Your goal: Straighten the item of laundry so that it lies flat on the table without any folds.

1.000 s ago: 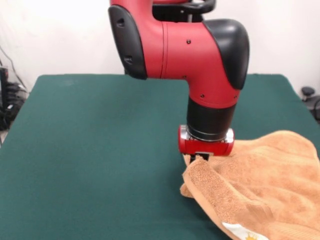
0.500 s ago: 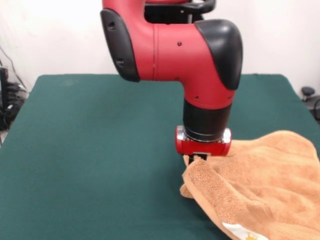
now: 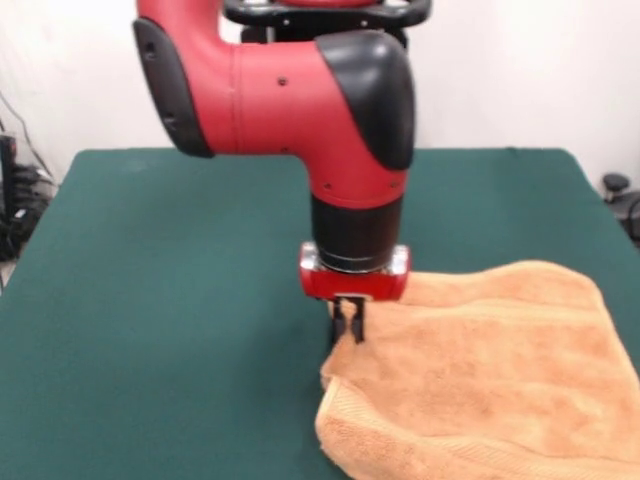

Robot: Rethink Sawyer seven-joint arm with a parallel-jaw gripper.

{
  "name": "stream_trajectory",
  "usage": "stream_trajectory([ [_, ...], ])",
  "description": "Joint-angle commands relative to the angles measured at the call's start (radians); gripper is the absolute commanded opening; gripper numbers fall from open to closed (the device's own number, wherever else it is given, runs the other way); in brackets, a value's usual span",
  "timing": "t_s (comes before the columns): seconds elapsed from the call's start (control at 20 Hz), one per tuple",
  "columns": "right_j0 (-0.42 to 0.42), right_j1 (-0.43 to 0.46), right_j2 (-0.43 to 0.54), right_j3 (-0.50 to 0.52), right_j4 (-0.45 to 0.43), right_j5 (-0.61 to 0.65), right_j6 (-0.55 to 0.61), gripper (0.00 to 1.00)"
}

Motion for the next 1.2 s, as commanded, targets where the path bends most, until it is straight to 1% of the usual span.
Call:
stream_trajectory([
  [0.05,-0.064,0.07,0.057,0.198,-0.159,0.006,-0.247,0.0],
  [0.2,-0.091,0.068,0.081,0.218,-0.177,0.021,-0.257,0.0],
  [0.4,-0.101,0.054,0.082,0.252,-0.222,-0.018,-0.221,0.0],
  [0.6,-0.106,0.045,0.083,0.274,-0.247,-0.022,-0.19,0.0],
  [0.95,-0.11,0.005,0.064,0.333,-0.249,-0.001,-0.138,0.0],
  [1.0,-0.108,0.001,0.057,0.339,-0.243,0.016,-0.125,0.0],
  [1.2,-0.107,-0.02,0.039,0.38,-0.234,0.018,-0.075,0.0],
])
